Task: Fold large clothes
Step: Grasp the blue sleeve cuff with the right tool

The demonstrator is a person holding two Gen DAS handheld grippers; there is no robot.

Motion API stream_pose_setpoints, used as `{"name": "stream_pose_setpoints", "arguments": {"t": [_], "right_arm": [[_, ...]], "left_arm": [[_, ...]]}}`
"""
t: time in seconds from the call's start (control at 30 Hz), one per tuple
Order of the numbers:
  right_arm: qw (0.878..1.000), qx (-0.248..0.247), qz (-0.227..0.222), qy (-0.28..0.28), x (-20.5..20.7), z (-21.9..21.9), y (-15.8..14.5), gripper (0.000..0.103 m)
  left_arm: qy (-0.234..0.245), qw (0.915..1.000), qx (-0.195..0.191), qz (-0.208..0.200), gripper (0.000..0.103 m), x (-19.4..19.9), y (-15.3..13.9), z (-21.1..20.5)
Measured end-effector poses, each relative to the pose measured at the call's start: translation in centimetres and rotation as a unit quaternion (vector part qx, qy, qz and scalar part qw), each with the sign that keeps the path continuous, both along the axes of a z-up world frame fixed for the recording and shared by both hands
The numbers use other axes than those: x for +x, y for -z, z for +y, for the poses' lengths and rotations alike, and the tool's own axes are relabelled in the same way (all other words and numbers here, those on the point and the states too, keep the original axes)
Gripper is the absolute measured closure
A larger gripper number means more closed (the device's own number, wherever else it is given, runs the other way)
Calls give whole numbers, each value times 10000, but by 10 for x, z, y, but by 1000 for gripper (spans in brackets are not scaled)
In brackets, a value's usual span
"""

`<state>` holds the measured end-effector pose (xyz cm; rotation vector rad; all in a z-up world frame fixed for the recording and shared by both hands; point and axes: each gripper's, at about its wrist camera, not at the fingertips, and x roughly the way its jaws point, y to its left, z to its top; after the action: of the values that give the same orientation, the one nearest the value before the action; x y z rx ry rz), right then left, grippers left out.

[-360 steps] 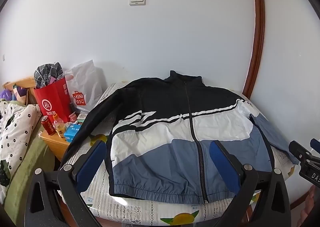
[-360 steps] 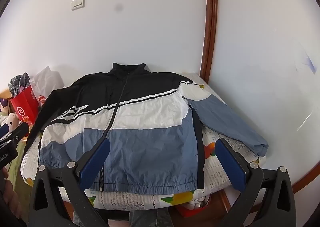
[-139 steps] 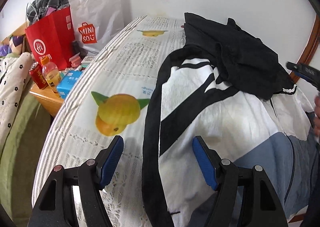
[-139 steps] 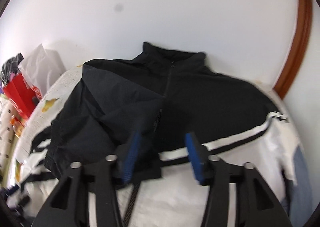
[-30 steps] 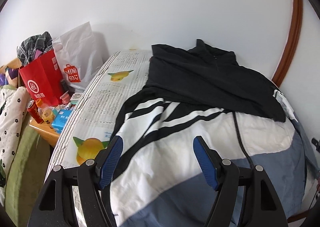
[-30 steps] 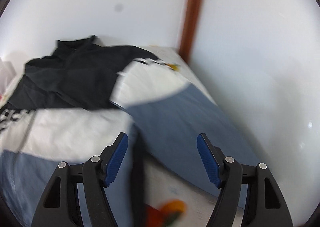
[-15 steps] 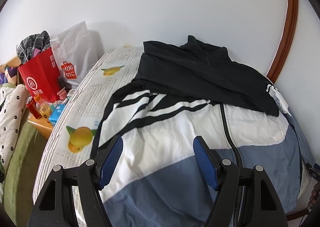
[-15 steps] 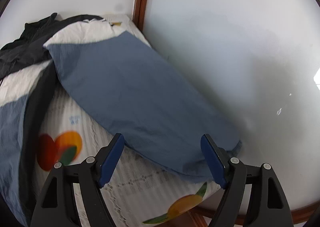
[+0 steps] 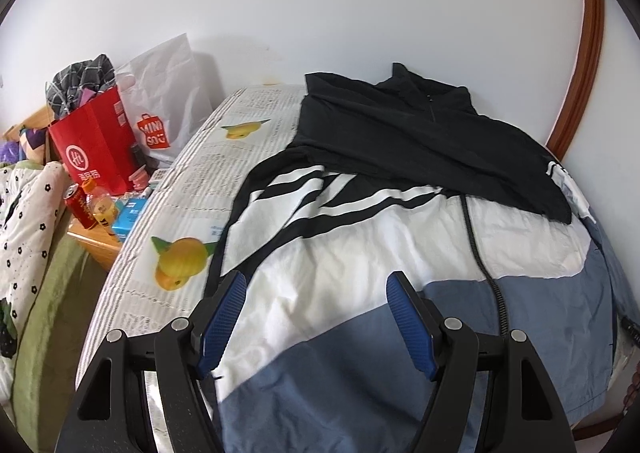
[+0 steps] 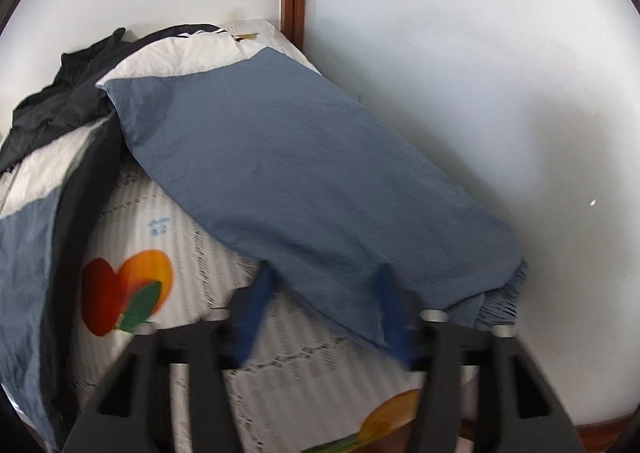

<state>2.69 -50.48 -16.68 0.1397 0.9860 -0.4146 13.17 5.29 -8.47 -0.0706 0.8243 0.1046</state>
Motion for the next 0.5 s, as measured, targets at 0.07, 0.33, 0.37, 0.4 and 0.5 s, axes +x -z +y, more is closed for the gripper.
{"name": "stream_pose_setpoints", "arguments": {"t": [0.07,0.33,0.37,0.4,0.5], "right_arm": [[9996,-245,127,34,4,6,-3,95],[9942,-880,-615,34,19,40,-77,101],[9935,-905,-689,6,22,45,-85,102],[9925,-939,-780,-38,27,52,-94,102],[9894,-897,-1115,-239,44,76,-121,102]], "left_arm": [[-53,10000,15,24,32,-1,3,7],[-252,9993,-14,290,32,-1,20,38],[-273,9991,-34,314,32,-1,21,41],[-289,9990,-47,324,32,-1,22,44],[-303,9990,-76,317,32,-2,24,53]]}}
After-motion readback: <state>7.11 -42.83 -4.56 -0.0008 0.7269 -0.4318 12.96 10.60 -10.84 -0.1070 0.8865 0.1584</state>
